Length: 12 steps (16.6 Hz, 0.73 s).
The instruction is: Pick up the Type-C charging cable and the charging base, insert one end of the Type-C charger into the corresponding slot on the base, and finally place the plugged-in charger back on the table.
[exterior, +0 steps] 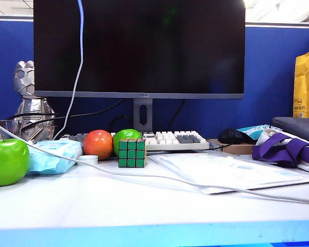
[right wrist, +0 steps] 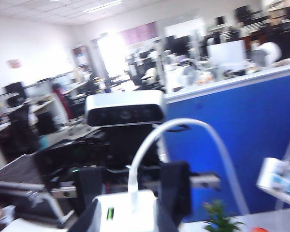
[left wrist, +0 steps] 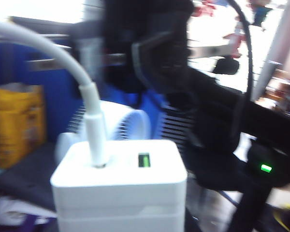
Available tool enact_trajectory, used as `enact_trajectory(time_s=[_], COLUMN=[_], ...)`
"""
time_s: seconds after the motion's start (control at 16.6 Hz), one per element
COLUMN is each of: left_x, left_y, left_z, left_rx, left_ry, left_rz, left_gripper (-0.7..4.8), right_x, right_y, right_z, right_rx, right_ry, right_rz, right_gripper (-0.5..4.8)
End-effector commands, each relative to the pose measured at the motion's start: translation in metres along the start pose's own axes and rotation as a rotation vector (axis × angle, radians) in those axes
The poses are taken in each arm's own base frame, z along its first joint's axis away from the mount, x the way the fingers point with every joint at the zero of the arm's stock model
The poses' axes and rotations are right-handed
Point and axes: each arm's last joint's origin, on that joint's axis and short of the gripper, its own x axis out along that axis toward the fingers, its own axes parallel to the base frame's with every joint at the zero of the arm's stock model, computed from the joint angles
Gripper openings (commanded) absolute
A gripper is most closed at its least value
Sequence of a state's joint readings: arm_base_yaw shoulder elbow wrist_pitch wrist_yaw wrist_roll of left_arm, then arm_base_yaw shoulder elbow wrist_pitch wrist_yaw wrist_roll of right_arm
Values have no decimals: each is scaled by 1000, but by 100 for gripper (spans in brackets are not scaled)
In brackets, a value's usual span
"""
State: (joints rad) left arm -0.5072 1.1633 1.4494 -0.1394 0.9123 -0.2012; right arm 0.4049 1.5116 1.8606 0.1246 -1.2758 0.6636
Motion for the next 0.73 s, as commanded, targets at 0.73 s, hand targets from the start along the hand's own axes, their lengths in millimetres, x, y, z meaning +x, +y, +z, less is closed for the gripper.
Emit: enact_trajectory(time_s=[0.73], left_x=[-1], left_y=[-3], left_z=[4], left_rx=[8], left_ry=[-5], left_rz=[-64], left_gripper=[-7], right_x=[42], right_y=[-3], right_z=[-15], right_rx=[56], right_ry=[12], right_rz=[95], right_gripper=[144])
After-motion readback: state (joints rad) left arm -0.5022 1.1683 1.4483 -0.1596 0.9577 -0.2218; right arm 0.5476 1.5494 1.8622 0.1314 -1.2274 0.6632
